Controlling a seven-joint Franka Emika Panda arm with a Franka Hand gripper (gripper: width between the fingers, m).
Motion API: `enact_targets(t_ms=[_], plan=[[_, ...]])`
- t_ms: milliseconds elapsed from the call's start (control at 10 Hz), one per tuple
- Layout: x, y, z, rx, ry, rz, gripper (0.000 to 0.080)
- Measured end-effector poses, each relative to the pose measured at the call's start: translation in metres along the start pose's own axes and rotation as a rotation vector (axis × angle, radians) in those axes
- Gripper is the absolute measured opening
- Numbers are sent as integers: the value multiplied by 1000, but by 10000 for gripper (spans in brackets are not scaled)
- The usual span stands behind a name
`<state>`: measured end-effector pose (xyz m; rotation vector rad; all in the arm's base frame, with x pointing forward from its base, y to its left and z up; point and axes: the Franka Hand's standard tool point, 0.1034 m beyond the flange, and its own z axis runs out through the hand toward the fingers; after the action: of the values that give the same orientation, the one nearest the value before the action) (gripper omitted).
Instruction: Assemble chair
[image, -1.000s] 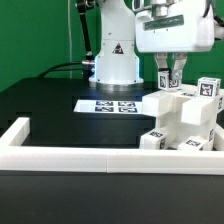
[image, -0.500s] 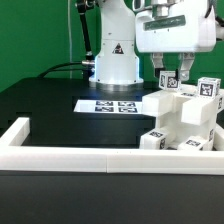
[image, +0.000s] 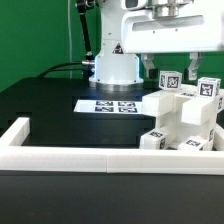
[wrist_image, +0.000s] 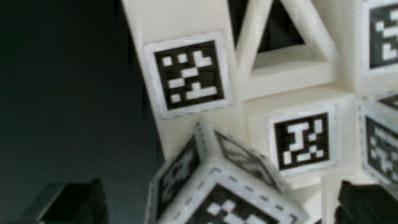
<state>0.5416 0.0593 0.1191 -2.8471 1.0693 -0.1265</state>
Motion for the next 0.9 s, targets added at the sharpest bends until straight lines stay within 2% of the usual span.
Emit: enact_targets(t_ms=[400,800,900], plan=[[-1,0,0,-1,0,-321,648],[0,0,0,-17,5,-596,648],[0,0,0,-17,4,-612,561]])
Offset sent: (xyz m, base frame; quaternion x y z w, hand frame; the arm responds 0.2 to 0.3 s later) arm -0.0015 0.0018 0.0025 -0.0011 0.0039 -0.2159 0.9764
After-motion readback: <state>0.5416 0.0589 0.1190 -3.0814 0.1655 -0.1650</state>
